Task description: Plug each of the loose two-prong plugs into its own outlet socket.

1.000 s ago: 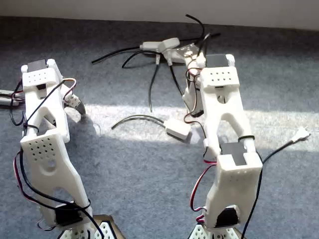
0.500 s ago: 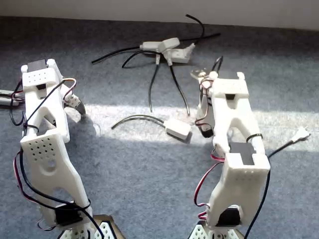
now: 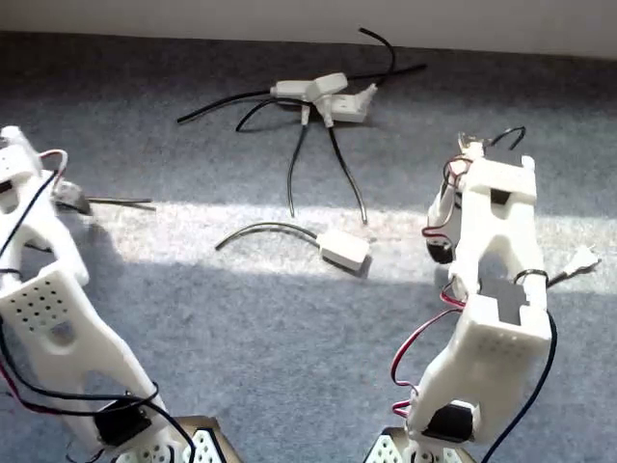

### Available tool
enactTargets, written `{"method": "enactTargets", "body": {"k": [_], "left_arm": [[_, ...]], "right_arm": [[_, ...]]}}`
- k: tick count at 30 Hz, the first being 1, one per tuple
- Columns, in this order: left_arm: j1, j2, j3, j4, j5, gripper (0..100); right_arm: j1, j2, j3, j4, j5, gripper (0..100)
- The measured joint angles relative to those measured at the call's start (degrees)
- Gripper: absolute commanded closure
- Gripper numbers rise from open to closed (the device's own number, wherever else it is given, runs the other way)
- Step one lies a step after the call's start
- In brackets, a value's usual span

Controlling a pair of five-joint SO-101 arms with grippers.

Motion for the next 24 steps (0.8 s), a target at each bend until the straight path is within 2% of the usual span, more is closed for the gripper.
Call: {"method": "enactTargets", "body": {"k": [5,10,17,20,24], "left_arm": [[-7.8,0.0,-6.9,-5.2,0.4,74],[-9.1,0.0,-13.4,-11.3,0.4,74],[-9.1,0.0,-14.6,-31.4,0.4,74],[-7.7,0.1,-12.9,-37.7,-4.6,74],[-3.7,0.1,-12.7,-37.4,-13.5,74]], "right_arm": [[0.0,-0.1,5.6,-4.7,-3.5,99.1],[0.2,-1.8,14.4,-12.3,-4.6,99.1],[0.4,-7.5,22.5,-19.1,-4.8,99.1],[2.5,-12.7,26.3,-22.3,-4.8,99.1],[9.1,-22.2,27.9,-25.8,-4.9,98.8]]}}
